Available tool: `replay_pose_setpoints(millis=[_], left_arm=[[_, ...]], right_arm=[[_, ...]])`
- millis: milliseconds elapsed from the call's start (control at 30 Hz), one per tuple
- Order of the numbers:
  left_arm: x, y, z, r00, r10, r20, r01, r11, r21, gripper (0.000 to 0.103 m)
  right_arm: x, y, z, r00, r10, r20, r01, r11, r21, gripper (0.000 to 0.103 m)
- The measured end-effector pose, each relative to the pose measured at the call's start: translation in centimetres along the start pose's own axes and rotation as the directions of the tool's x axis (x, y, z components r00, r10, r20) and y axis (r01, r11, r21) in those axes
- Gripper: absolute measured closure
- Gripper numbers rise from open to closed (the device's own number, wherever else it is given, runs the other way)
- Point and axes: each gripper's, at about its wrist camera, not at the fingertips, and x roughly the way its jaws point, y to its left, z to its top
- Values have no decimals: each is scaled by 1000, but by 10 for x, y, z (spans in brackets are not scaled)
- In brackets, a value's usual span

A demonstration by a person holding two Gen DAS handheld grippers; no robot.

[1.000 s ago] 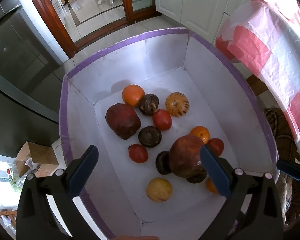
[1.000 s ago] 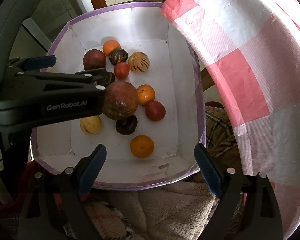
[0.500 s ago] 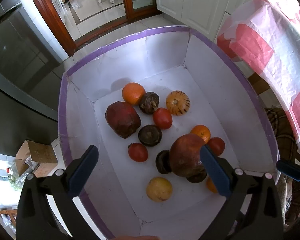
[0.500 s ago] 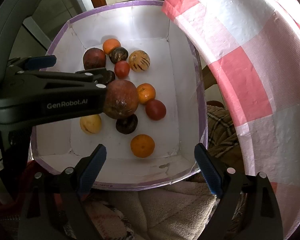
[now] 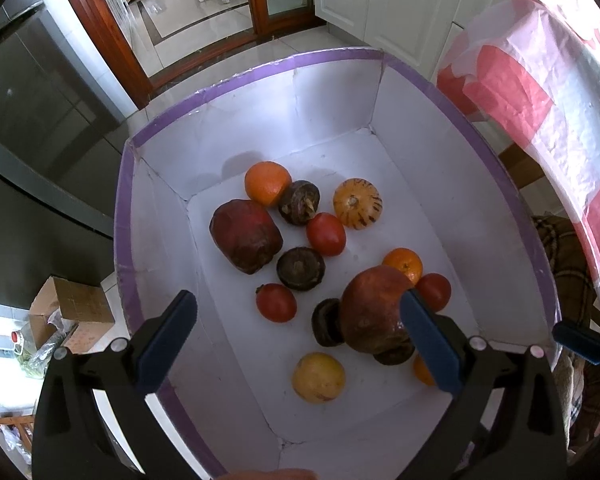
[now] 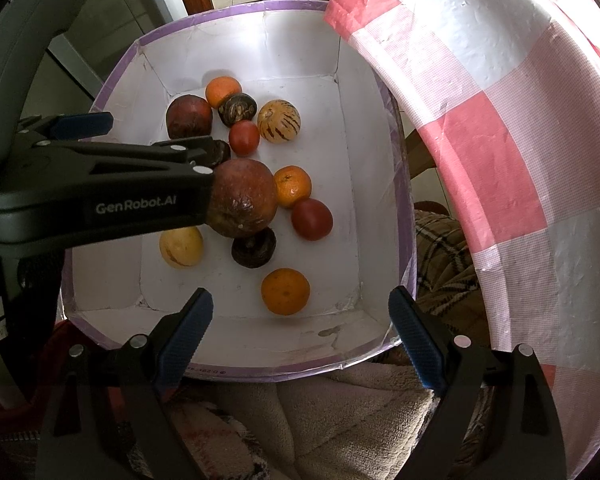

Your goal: Organize fruits

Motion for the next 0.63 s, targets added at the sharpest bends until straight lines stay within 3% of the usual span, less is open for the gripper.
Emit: replay_pose_setpoints(millis=[633], left_arm=[[1, 5, 3, 1000, 17, -17, -17, 1000, 0, 1]], right_arm=[[0, 1, -2, 1000, 7, 0, -7, 1000, -1, 16]])
